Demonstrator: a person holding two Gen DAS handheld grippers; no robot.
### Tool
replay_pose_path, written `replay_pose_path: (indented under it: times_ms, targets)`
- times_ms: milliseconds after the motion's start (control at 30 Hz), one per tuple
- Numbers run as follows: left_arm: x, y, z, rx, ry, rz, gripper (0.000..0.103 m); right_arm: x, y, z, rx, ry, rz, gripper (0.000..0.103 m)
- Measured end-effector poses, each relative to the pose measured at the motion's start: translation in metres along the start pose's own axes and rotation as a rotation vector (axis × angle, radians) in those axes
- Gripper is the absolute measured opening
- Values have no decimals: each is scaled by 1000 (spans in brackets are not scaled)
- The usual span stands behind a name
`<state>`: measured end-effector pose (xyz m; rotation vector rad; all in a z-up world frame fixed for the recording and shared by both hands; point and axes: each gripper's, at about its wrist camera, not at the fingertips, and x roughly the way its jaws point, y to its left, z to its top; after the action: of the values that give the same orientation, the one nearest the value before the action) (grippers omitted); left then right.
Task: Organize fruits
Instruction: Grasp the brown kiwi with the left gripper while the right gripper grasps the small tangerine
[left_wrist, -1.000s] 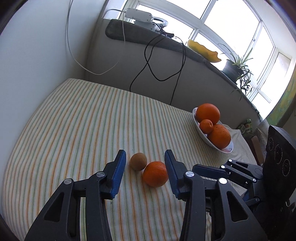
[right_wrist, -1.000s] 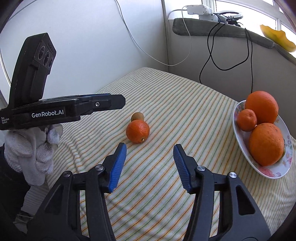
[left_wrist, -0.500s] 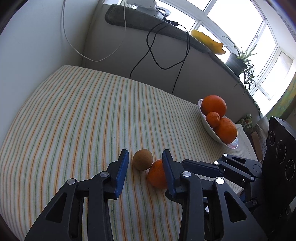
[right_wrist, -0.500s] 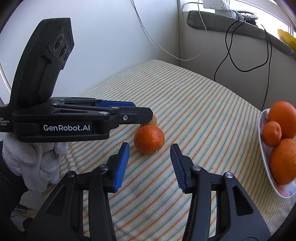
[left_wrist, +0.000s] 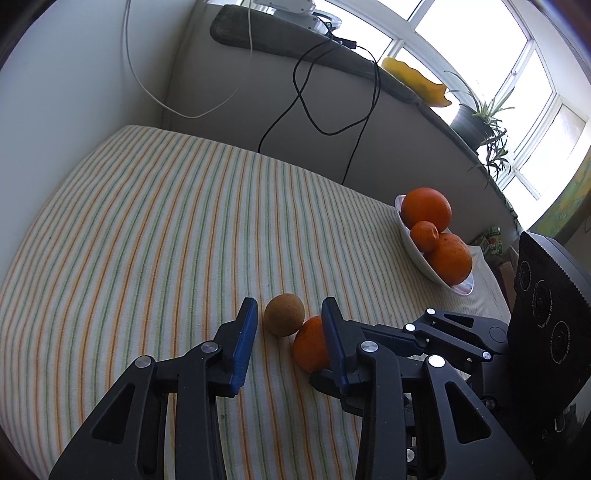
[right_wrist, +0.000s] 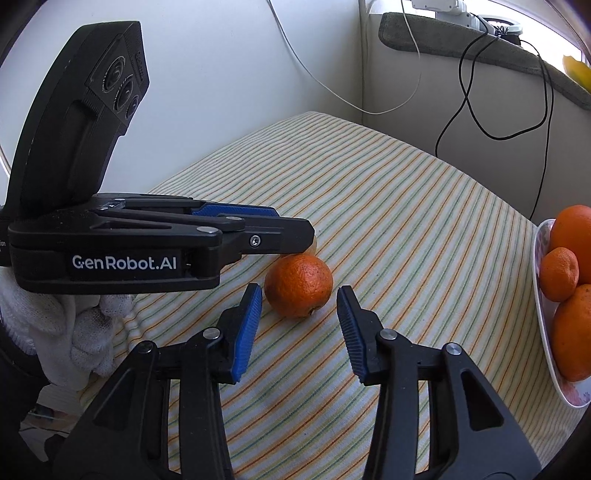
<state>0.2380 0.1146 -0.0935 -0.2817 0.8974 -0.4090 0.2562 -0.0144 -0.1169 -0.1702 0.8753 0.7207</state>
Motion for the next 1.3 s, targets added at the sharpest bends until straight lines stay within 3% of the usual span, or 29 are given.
replay_pose_path:
  times_ms: [633,800,900,1300]
  targets:
    - [8,1,2,-19,45,-7,33,-1,-5,-2,26,2,12,38]
    - [16,-6,-2,16,60,7,33,-16,-2,-12,22,-2,0,38]
    - [20,-10,-4,36,61,27,23,-19,-5,-17,20,2,-8,38]
    - [23,-19,-3,77,56,60,23,-28,-9,-23,29,-7,-13,38]
